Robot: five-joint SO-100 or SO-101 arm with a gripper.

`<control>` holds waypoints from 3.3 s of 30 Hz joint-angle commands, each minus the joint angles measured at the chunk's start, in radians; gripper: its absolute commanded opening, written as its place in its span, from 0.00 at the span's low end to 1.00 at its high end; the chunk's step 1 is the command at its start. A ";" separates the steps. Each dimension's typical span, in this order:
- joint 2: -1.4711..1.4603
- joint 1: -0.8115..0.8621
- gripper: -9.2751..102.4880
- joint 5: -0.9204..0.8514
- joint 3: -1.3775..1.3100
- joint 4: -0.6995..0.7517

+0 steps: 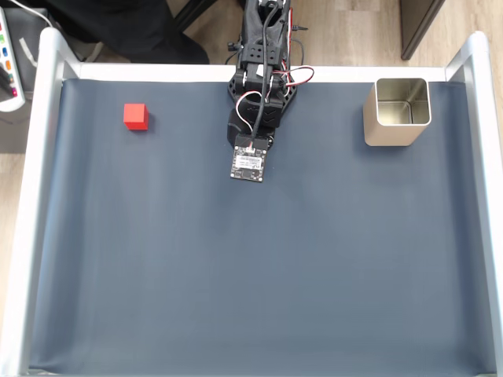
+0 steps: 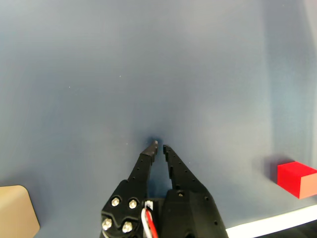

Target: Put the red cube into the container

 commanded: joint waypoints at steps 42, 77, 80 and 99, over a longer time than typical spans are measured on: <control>-0.003 -0.141 0.10 0.015 -0.008 0.008; -0.499 0.117 0.08 -0.078 -0.647 0.078; -0.647 0.259 0.08 -0.097 -0.851 0.192; -1.146 1.227 0.18 -0.184 -1.338 0.092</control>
